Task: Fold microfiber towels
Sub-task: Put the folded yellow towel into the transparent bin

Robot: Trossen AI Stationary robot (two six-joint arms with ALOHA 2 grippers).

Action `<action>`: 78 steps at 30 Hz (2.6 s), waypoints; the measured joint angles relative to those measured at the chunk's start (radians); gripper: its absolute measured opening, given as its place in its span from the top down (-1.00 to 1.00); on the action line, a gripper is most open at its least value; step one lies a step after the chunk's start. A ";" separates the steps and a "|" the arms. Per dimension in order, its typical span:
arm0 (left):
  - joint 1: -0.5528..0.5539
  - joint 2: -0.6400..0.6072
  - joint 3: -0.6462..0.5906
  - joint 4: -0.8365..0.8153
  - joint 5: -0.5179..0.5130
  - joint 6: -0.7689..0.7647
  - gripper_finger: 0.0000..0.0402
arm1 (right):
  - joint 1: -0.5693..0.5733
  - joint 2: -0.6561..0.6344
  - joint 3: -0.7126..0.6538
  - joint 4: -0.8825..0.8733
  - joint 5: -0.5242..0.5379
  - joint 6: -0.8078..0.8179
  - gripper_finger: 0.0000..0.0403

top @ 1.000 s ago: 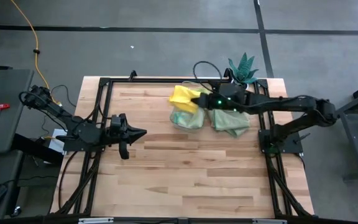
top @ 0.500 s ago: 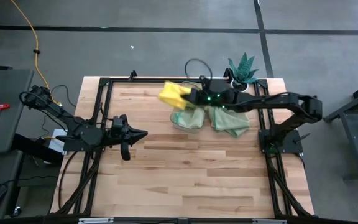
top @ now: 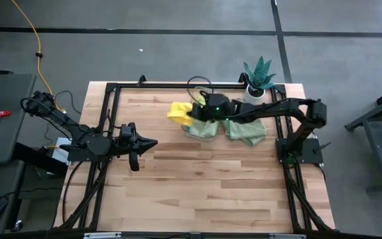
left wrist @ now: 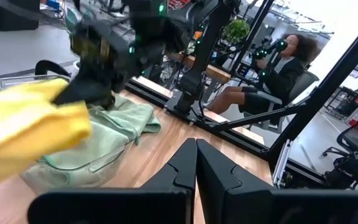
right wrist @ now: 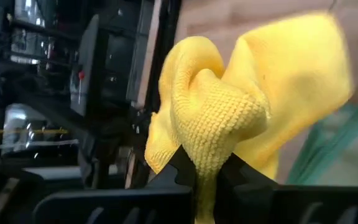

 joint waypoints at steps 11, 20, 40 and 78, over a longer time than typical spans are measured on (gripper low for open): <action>0.000 0.000 0.000 -0.029 -0.001 -0.014 1.00 | -0.002 0.033 0.049 0.203 -0.039 0.028 1.00; 0.000 0.001 0.000 -0.030 -0.002 -0.014 1.00 | 0.002 0.032 0.056 0.016 -0.035 0.009 1.00; 0.000 0.001 0.001 -0.051 -0.019 -0.030 1.00 | 0.020 -0.105 0.055 -0.643 0.039 -0.172 1.00; 0.000 0.001 0.001 -0.060 -0.027 -0.037 1.00 | -0.034 -0.181 0.061 -0.674 0.099 -0.366 0.05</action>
